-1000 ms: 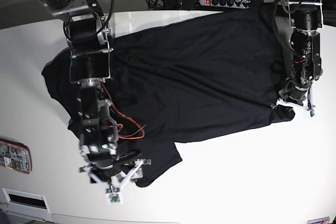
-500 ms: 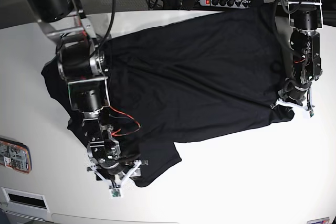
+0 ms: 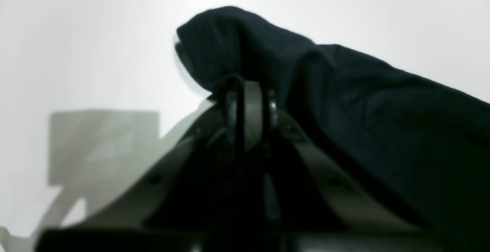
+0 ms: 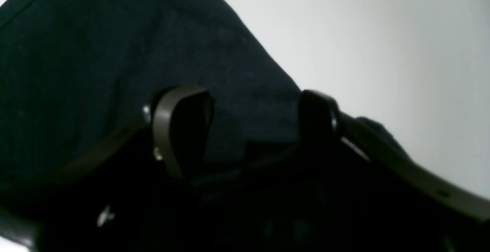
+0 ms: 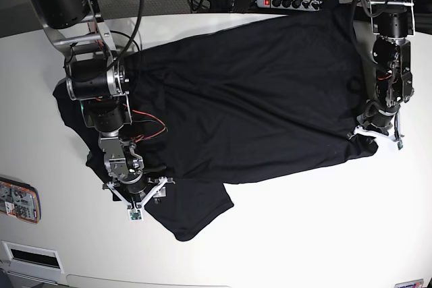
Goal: Fold the T-shirt properly
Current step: 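Hold the hem with both grippers and lift it slightly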
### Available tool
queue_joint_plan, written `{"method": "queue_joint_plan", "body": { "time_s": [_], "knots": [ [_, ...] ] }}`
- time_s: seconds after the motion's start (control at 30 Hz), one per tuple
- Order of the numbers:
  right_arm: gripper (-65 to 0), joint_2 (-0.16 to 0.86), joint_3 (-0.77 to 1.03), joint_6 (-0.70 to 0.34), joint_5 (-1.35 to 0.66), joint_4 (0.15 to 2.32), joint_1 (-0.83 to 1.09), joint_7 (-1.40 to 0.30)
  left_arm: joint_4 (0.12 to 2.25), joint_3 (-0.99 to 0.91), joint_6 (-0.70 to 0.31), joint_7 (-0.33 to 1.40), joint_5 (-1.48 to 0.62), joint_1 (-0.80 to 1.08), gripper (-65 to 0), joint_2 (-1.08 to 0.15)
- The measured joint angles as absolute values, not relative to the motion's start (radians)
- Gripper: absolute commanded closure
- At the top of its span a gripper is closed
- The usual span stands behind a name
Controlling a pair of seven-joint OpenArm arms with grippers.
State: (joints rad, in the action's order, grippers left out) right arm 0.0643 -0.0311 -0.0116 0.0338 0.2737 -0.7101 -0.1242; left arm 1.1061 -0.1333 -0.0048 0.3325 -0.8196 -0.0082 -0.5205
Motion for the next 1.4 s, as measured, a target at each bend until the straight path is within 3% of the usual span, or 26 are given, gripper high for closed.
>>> {"method": "queue_joint_plan", "body": {
  "time_s": [0.07, 0.1, 0.2, 0.4, 0.57, 0.83, 1.33, 1.4],
  "knots": [
    [-35.5, 0.064, -0.031, -0.009, 0.034, 0.27, -0.709, -0.114, 1.106, -0.133, -0.005, 0.332, -0.82, -0.008, 0.0, -0.52],
    [-29.7, 0.064, -0.031, -0.022, 0.034, 0.268, -0.709, -0.117, 1.106, -0.133, -0.005, 0.332, -0.82, -0.008, 0.0, -0.521],
    [0.0, 0.062, -0.032, -0.083, 0.036, 0.276, -0.71, -0.146, 1.106, -0.133, -0.005, 0.332, -0.82, -0.008, 0.0, -0.52],
    [0.0, 0.058, -0.025, -0.079, 0.041, 0.279, -0.711, -0.163, 1.106, -0.133, -0.005, 0.333, -0.801, -0.01, 0.0, -0.519],
    [0.0, 0.058, -0.025, -0.074, 0.041, 0.327, -0.699, -0.196, 1.089, -0.131, -0.004, 0.362, -0.64, -0.065, 0.0, -0.511],
    [0.0, 0.064, -0.025, -0.018, 0.047, 0.479, -0.682, -0.339, 0.863, -0.124, -0.005, 0.371, -0.512, -0.268, 0.0, -0.509],
    [0.0, 0.064, -0.032, -0.016, 0.053, 0.482, -0.709, -0.295, 0.686, -0.097, 0.011, 0.415, -0.332, -0.498, 0.0, -0.489],
    [-16.5, 0.061, -0.032, -0.017, 0.053, 0.482, -0.709, -0.266, 0.686, -0.063, 0.015, 0.41, -0.335, -0.473, 0.0, -0.472]
  ]
}}
